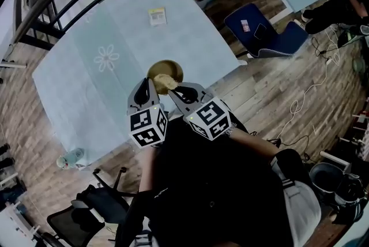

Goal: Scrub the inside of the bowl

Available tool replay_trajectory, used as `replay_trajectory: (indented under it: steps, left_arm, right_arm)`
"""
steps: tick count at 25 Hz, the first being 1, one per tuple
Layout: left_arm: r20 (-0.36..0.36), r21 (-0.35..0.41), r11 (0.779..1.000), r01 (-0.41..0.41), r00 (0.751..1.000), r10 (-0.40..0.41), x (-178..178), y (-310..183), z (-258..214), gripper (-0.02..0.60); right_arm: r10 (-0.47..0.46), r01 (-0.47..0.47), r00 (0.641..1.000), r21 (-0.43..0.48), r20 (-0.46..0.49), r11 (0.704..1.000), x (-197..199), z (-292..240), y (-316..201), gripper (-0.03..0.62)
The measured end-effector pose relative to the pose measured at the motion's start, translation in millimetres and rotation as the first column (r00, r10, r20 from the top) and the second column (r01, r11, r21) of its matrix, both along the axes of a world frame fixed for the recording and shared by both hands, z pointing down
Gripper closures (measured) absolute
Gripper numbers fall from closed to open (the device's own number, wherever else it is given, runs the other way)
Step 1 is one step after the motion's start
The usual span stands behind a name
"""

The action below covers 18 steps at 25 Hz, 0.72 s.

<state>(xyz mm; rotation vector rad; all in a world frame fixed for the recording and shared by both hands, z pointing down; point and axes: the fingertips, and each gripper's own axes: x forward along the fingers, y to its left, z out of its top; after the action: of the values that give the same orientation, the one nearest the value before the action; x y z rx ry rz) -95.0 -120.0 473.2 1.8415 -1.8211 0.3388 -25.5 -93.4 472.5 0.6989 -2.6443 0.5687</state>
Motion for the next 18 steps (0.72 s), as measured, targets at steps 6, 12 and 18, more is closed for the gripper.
replay_trajectory:
  steps: [6, 12, 18]
  left_arm:
    - [0.029, 0.014, 0.999, -0.037, 0.999, 0.037, 12.5, 1.4, -5.0, 0.56]
    - [0.081, 0.011, 0.996, -0.092, 0.993, 0.091, 24.5, 5.1, -4.8, 0.56]
    - [0.099, -0.007, 0.995, -0.097, 0.99, 0.097, 28.9, 6.4, 0.3, 0.56]
  right_arm:
    - [0.033, -0.034, 0.998, -0.019, -0.053, 0.999, 8.5, 10.2, -5.4, 0.557]
    - [0.066, -0.055, 0.98, 0.063, -0.187, 0.996, 18.9, 21.5, -10.0, 0.557]
    - [0.094, -0.056, 0.951, 0.134, -0.296, 0.989, 29.6, 26.2, -12.8, 0.557]
